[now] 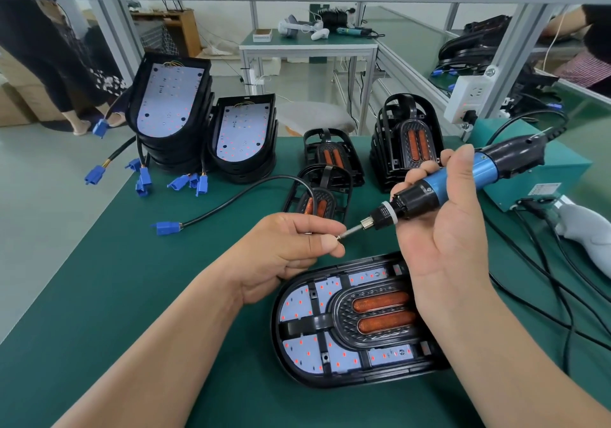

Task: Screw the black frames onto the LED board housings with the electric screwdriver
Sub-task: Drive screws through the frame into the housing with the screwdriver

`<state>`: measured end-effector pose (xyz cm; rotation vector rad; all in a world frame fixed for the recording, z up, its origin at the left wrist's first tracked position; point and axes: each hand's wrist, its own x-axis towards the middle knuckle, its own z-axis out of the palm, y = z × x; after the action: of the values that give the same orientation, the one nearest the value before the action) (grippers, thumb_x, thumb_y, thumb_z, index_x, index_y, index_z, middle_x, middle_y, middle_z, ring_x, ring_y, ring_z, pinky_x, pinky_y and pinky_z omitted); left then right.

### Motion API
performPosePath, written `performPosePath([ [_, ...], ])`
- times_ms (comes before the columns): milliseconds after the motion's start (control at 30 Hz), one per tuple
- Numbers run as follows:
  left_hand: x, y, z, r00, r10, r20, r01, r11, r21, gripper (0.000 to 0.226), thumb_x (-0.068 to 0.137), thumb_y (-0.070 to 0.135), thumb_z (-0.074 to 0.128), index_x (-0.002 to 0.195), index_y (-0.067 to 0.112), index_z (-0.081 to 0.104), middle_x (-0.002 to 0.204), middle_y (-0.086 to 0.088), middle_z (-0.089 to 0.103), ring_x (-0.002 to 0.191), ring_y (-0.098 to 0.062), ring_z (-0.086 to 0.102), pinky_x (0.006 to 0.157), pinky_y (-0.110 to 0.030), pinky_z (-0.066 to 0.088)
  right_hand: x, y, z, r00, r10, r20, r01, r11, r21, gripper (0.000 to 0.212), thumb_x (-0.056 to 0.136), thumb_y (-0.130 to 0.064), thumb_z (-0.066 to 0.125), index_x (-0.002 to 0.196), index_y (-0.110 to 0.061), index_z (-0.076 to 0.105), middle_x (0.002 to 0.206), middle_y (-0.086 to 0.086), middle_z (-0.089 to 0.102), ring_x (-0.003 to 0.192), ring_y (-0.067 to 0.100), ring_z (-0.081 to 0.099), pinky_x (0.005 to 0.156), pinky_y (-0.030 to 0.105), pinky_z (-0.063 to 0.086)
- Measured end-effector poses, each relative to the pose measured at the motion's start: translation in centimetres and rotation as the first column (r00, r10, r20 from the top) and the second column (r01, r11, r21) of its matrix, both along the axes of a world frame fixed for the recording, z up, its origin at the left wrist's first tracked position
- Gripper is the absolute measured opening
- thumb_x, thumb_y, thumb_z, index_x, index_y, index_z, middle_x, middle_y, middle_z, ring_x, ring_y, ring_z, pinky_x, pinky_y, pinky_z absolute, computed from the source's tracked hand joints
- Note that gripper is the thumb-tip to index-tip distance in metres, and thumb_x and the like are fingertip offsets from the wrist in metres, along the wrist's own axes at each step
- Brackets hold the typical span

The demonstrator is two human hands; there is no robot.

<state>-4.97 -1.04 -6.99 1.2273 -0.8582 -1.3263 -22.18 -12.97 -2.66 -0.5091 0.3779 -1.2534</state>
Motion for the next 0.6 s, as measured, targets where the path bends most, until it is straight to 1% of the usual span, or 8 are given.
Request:
performPosePath([
  [167, 0.1, 0.1, 0.4, 0.999, 0.025, -0.025, -0.025, 1.0, -0.014, 0.025, 0.086, 0.024, 0.078, 0.106, 0.009, 0.081, 0.087, -0.008, 0.072, 0.05, -0.004, 0.026, 0.039, -0.012, 0.022, -0.6, -0.5, 0.1, 1.0, -0.009, 0.019, 0.009, 1.0, 0.006, 0.043, 0.092, -0.04, 0.076, 0.123, -0.02, 0.055, 0.087, -0.003, 0.061, 0.076, 0.013, 0.059, 0.076, 0.028, 0.051],
  [267, 0.1, 0.3, 0.6, 0.994, 0.021, 0.106, -0.024, 0.999, 0.025, 0.045, 0.078, 0.039, 0.087, 0.104, 0.003, 0.078, 0.076, -0.004, 0.062, 0.05, -0.006, 0.029, 0.04, -0.014, 0.024, -1.3, -1.4, 0.5, 0.999, -0.024, 0.033, 0.023, 0.999, 0.023, 0.03, 0.097, -0.038, 0.074, 0.115, -0.018, 0.059, 0.084, -0.003, 0.061, 0.073, 0.012, 0.059, 0.074, 0.029, 0.051],
  [300, 0.0, 0.4, 0.7, 0.985, 0.008, 0.172, -0.016, 0.999, 0.047, 0.052, 0.072, 0.044, 0.089, 0.103, 0.003, 0.078, 0.074, -0.004, 0.06, 0.05, -0.008, 0.034, 0.042, -0.015, 0.029, -1.7, -1.6, 0.7, 0.999, -0.026, 0.04, 0.025, 0.999, 0.023, 0.027, 0.098, -0.036, 0.074, 0.111, -0.017, 0.06, 0.083, -0.003, 0.061, 0.072, 0.013, 0.058, 0.074, 0.029, 0.051],
  [333, 0.0, 0.4, 0.7, 0.974, -0.014, 0.228, -0.002, 0.998, 0.07, 0.053, 0.069, 0.048, 0.089, 0.101, 0.006, 0.079, 0.075, -0.005, 0.064, 0.052, -0.01, 0.047, 0.046, -0.018, 0.04, -2.0, -1.9, 0.8, 0.999, -0.029, 0.044, 0.028, 0.999, 0.017, 0.024, 0.097, -0.033, 0.075, 0.109, -0.017, 0.061, 0.082, -0.003, 0.061, 0.071, 0.013, 0.058, 0.073, 0.03, 0.052],
  [367, -0.1, 0.5, 0.7, 0.965, -0.04, 0.261, 0.018, 0.996, 0.086, 0.05, 0.068, 0.048, 0.09, 0.098, 0.01, 0.081, 0.08, -0.008, 0.072, 0.061, -0.015, 0.061, 0.056, -0.025, 0.054, -2.4, -2.1, 0.9, 0.999, -0.032, 0.044, 0.032, 0.999, 0.009, 0.023, 0.095, -0.03, 0.077, 0.107, -0.017, 0.062, 0.081, -0.002, 0.061, 0.07, 0.013, 0.058, 0.072, 0.03, 0.052],
  [433, -0.2, 0.6, 0.8, 0.954, -0.066, 0.293, 0.044, 0.996, 0.081, 0.043, 0.068, 0.045, 0.092, 0.095, 0.013, 0.082, 0.093, -0.014, 0.079, 0.08, -0.023, 0.073, 0.078, -0.037, 0.061, -2.9, -2.5, 1.1, 0.999, -0.037, 0.035, 0.037, 0.999, -0.011, 0.02, 0.096, -0.026, 0.075, 0.107, -0.017, 0.061, 0.081, -0.002, 0.059, 0.067, 0.013, 0.057, 0.069, 0.029, 0.052],
  [500, -0.1, 0.7, 0.8, 0.938, -0.068, 0.339, 0.05, 0.997, 0.062, 0.039, 0.07, 0.044, 0.091, 0.093, 0.013, 0.083, 0.094, -0.016, 0.08, 0.083, -0.023, 0.074, 0.08, -0.035, 0.061, -3.4, -2.8, 1.3, 0.999, -0.031, 0.029, 0.032, 0.999, -0.038, 0.015, 0.099, -0.025, 0.072, 0.105, -0.018, 0.061, 0.08, -0.003, 0.058, 0.065, 0.012, 0.056, 0.067, 0.028, 0.051],
  [600, -0.2, 0.6, 0.6, 0.9, -0.032, 0.434, 0.013, 0.999, 0.047, 0.033, 0.074, 0.046, 0.087, 0.086, 0.015, 0.083, 0.089, -0.011, 0.08, 0.078, -0.016, 0.073, 0.075, -0.029, 0.06, -3.7, -2.9, 1.6, 1.0, -0.002, 0.031, 0.004, 0.997, -0.08, 0.01, 0.1, -0.025, 0.069, 0.105, -0.019, 0.063, 0.08, -0.004, 0.056, 0.065, 0.011, 0.053, 0.067, 0.026, 0.048],
])
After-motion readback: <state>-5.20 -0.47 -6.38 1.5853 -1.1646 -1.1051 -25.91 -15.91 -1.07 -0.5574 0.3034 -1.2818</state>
